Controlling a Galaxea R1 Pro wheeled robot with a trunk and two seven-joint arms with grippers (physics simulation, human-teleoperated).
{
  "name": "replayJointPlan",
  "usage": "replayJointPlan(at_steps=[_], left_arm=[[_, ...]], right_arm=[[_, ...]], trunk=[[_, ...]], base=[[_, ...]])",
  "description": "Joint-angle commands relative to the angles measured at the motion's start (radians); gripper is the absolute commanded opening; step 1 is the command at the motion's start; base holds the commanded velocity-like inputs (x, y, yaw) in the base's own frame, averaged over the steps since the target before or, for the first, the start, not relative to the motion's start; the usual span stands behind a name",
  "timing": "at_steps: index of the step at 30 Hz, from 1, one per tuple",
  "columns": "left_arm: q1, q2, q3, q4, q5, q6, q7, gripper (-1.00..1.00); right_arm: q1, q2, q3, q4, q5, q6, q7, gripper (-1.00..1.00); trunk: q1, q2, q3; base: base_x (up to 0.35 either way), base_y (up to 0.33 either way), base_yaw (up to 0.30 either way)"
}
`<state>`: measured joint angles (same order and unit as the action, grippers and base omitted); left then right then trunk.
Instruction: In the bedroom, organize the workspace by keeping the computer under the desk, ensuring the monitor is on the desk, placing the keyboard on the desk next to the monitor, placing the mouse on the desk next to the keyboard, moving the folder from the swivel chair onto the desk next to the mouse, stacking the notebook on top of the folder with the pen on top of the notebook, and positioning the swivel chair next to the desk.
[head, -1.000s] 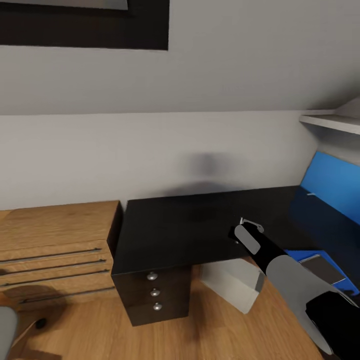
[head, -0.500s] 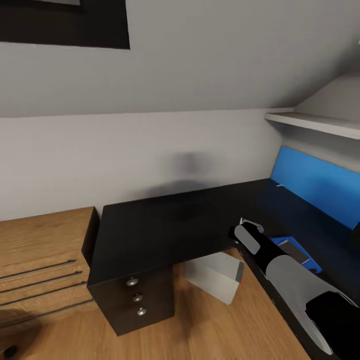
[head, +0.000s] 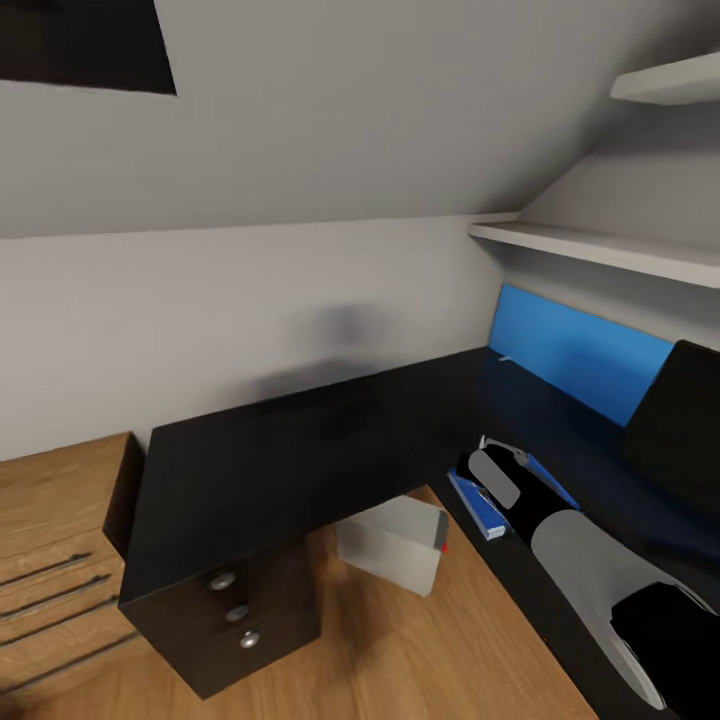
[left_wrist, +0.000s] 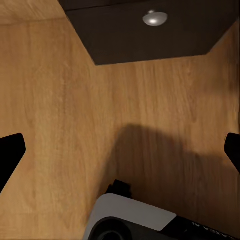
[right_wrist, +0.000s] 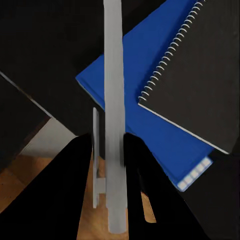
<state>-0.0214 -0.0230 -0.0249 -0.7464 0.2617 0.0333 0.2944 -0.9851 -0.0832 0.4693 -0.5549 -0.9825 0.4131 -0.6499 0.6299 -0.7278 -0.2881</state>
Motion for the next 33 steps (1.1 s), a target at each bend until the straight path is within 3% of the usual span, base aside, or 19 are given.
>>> replayJointPlan(at_steps=[1,7,19,26,31,33], left_arm=[[0.0,0.001,-0.003,-0.002,0.007,0.004,0.006,1.0],[0.0,0.001,-0.002,-0.002,0.007,0.004,0.005,1.0],[0.0,0.001,-0.003,-0.002,0.007,0.004,0.005,1.0],[0.0,0.0,-0.003,-0.002,0.006,0.004,0.005,1.0],[0.0,0.0,-0.003,-0.002,0.007,0.005,0.004,1.0],[0.0,0.0,-0.003,-0.002,0.007,0.005,0.003,1.0]], right_arm=[[-0.001,-0.001,0.008,-0.002,-0.005,0.004,-0.007,-1.0],[-0.001,-0.001,0.01,-0.001,-0.005,0.004,-0.004,-1.0],[-0.001,-0.003,0.014,0.018,0.004,0.004,0.002,-1.0],[0.0,0.002,0.018,0.067,0.099,-0.043,0.005,-1.0],[0.0,0.003,0.019,0.102,0.11,-0.095,0.013,-1.0],[0.0,0.002,0.016,0.132,0.111,-0.11,0.047,-1.0]], trunk=[[0.0,-0.001,-0.001],[0.0,-0.001,-0.001],[0.0,-0.001,-0.001],[0.0,-0.001,-0.001],[0.0,-0.001,-0.001],[0.0,-0.001,-0.001]], base=[[0.0,-0.027,-0.299],[0.02,-0.094,-0.247],[0.003,-0.004,-0.008],[0.182,0.0,0.0],[0.048,0.0,0.0],[0.007,0.0,0.0]])
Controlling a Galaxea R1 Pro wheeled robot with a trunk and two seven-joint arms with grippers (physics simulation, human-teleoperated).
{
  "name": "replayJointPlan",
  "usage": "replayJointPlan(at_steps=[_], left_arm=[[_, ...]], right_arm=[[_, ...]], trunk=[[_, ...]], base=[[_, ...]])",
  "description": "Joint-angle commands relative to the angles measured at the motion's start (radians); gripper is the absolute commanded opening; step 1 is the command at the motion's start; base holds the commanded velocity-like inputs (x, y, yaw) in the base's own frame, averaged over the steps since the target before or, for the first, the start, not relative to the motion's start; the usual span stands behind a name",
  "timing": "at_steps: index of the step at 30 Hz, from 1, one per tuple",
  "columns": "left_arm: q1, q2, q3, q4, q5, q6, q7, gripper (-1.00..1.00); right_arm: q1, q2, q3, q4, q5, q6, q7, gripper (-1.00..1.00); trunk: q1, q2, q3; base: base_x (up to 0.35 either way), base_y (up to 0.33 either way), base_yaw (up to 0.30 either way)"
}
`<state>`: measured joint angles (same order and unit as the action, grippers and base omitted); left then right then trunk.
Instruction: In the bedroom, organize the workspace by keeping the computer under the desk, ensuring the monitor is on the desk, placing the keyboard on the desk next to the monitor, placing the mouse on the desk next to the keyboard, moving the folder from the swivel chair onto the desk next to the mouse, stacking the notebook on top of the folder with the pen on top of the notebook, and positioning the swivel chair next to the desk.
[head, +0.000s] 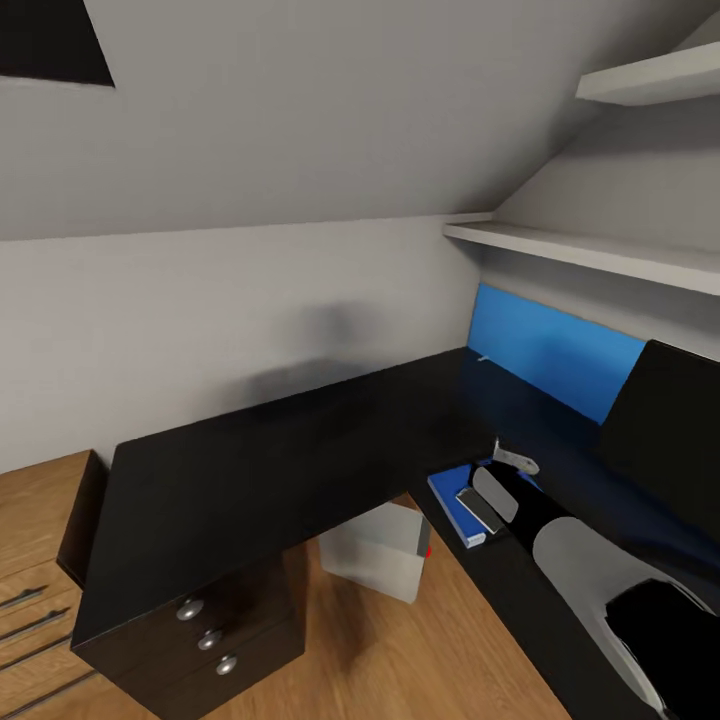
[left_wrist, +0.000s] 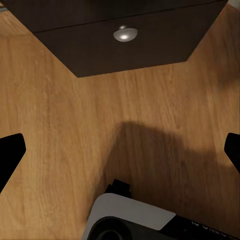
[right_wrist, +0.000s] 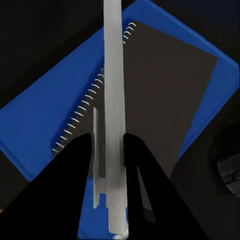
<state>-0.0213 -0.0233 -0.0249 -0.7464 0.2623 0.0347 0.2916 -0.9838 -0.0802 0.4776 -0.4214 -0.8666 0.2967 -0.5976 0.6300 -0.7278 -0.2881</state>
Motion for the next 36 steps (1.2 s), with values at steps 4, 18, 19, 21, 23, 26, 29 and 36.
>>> replayJointPlan(at_steps=[4,18,19,21,23,26,29,36], left_arm=[[0.0,0.0,-0.003,-0.002,0.006,0.005,0.005,1.0],[0.0,-0.005,-0.002,-0.005,0.008,0.001,0.008,1.0],[0.0,-0.005,-0.002,-0.005,0.008,0.001,0.009,1.0],[0.0,-0.006,-0.001,-0.005,0.008,0.001,0.009,1.0],[0.0,-0.006,-0.001,-0.005,0.008,0.001,0.009,1.0],[0.0,-0.005,-0.002,-0.005,0.007,0.001,0.009,1.0],[0.0,-0.006,-0.002,-0.004,0.008,0.001,0.009,1.0],[0.0,-0.006,-0.001,-0.004,0.006,0.001,0.009,1.0]], right_arm=[[-0.002,-0.001,0.005,0.085,-0.005,-0.001,0.037,-1.0],[-0.003,-0.003,0.004,0.1,-0.006,-0.002,0.044,-1.0],[-0.003,-0.003,0.004,0.1,-0.006,-0.002,0.044,-1.0],[-0.003,-0.003,0.004,0.099,-0.006,-0.002,0.044,-1.0],[-0.003,-0.003,0.004,0.098,-0.006,-0.002,0.044,-1.0],[-0.003,-0.003,0.004,0.097,-0.006,-0.002,0.044,-1.0],[-0.003,-0.002,0.004,0.096,-0.006,-0.002,0.044,-1.0],[-0.003,-0.001,0.004,0.093,-0.006,-0.002,0.044,-1.0]], trunk=[[0.0,-0.001,-0.001],[0.027,-0.05,-0.023],[0.031,-0.057,-0.027],[0.039,-0.071,-0.033],[0.046,-0.085,-0.039],[0.058,-0.106,-0.048],[0.069,-0.127,-0.058],[0.096,-0.176,-0.08]], base=[[0.0,0.0,0.0],[0.0,0.0,0.0],[0.0,0.0,0.0],[0.0,0.0,0.0],[0.0,0.0,0.0],[0.0,0.0,0.0],[0.0,0.0,0.0],[0.0,0.0,0.0]])
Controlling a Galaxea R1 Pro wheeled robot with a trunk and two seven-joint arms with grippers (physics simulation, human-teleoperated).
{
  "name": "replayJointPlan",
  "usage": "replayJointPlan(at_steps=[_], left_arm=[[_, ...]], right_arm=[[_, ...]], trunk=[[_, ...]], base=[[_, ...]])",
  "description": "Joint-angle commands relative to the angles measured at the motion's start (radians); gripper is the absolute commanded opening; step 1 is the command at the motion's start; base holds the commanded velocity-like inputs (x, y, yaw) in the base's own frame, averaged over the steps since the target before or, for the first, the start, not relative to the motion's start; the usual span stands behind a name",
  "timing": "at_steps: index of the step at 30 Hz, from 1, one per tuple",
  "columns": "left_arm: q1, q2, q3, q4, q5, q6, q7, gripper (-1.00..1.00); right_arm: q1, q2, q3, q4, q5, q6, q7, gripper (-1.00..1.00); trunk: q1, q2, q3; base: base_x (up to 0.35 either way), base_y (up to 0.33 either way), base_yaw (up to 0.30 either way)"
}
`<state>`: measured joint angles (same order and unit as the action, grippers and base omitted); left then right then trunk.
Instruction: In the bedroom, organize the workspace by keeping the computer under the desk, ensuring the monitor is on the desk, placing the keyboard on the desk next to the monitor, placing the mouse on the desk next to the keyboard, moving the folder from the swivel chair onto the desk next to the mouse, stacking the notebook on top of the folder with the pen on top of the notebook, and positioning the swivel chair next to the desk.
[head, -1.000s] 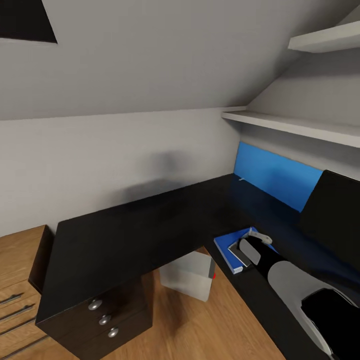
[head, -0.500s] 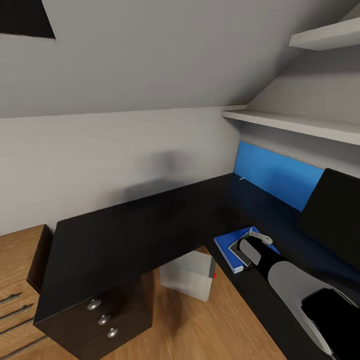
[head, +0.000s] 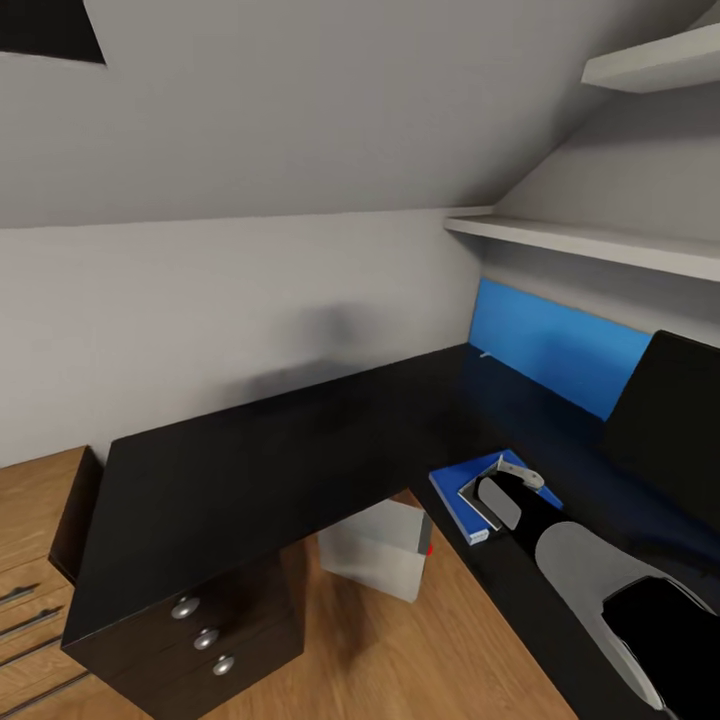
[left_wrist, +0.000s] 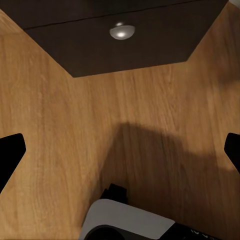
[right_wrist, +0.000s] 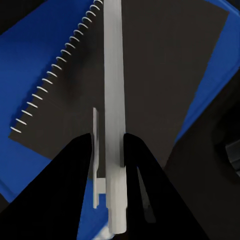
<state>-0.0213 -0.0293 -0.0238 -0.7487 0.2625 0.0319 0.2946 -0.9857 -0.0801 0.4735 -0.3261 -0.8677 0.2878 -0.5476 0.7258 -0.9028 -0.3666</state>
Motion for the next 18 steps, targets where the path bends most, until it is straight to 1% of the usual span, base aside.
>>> replayJointPlan(at_steps=[1,8,18], left_arm=[[0.0,0.0,-0.002,-0.002,0.006,0.003,0.006,1.0],[0.0,0.001,-0.003,-0.002,0.006,0.003,0.006,1.0],[0.0,0.001,-0.004,-0.002,0.006,0.004,0.002,1.0]], right_arm=[[-0.001,-0.001,0.008,-0.003,-0.005,0.007,-0.006,-1.0],[-0.001,-0.001,0.008,-0.004,-0.005,0.007,-0.006,-1.0],[-0.001,0.0,0.008,-0.004,-0.005,0.007,-0.006,-1.0]], trunk=[[0.004,-0.008,-0.004],[0.031,-0.057,-0.026],[0.031,-0.057,-0.026]], base=[[0.0,0.0,0.0],[0.0,0.0,0.0],[0.0,0.0,0.0]])
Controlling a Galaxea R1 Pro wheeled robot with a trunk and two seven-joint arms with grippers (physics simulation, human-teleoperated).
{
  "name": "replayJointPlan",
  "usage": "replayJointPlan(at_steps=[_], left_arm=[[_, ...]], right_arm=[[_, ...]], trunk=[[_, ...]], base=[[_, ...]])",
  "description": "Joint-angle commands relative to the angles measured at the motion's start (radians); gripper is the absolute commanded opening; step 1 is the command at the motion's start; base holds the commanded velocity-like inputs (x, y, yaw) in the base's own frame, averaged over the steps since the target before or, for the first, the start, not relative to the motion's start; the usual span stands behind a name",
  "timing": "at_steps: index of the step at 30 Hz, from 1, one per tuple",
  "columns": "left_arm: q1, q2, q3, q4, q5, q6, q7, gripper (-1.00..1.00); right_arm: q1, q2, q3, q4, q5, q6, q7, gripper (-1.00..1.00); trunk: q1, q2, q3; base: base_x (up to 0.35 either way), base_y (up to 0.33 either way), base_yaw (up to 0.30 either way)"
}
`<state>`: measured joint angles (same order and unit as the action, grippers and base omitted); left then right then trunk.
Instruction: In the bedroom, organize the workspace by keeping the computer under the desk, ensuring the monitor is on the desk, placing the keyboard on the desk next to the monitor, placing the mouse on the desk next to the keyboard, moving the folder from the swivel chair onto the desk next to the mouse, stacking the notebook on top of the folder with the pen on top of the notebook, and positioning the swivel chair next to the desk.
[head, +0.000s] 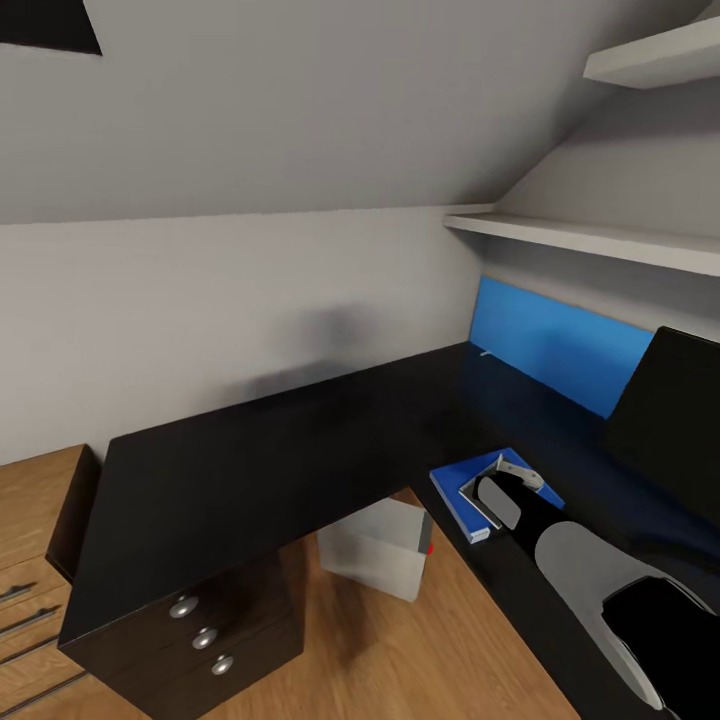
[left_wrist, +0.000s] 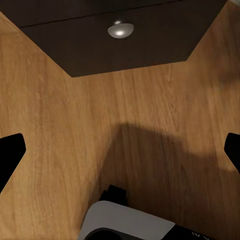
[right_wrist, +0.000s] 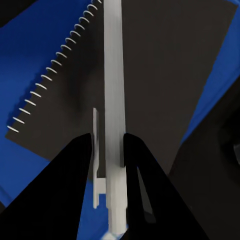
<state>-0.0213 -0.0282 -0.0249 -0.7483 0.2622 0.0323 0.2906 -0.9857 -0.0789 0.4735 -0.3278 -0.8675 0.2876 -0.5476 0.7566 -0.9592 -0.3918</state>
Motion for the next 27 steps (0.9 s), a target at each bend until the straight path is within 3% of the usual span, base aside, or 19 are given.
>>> replayJointPlan(at_steps=[1,13,27], left_arm=[[0.0,0.0,-0.003,-0.002,0.006,0.003,0.006,1.0],[0.0,0.001,-0.003,-0.002,0.006,0.003,0.005,1.0],[0.0,0.004,-0.002,0.001,0.008,0.005,0.005,1.0]], right_arm=[[-0.001,-0.001,0.008,-0.003,-0.005,0.007,-0.006,-1.0],[-0.001,-0.002,0.008,-0.006,-0.005,0.006,-0.006,-1.0],[-0.001,-0.002,0.01,-0.007,-0.004,0.006,-0.006,-1.0]], trunk=[[0.0,-0.001,-0.001],[0.0,-0.001,-0.001],[0.0,-0.001,-0.001]], base=[[0.0,0.0,0.0],[0.0,0.0,0.0],[0.091,0.0,0.0]])
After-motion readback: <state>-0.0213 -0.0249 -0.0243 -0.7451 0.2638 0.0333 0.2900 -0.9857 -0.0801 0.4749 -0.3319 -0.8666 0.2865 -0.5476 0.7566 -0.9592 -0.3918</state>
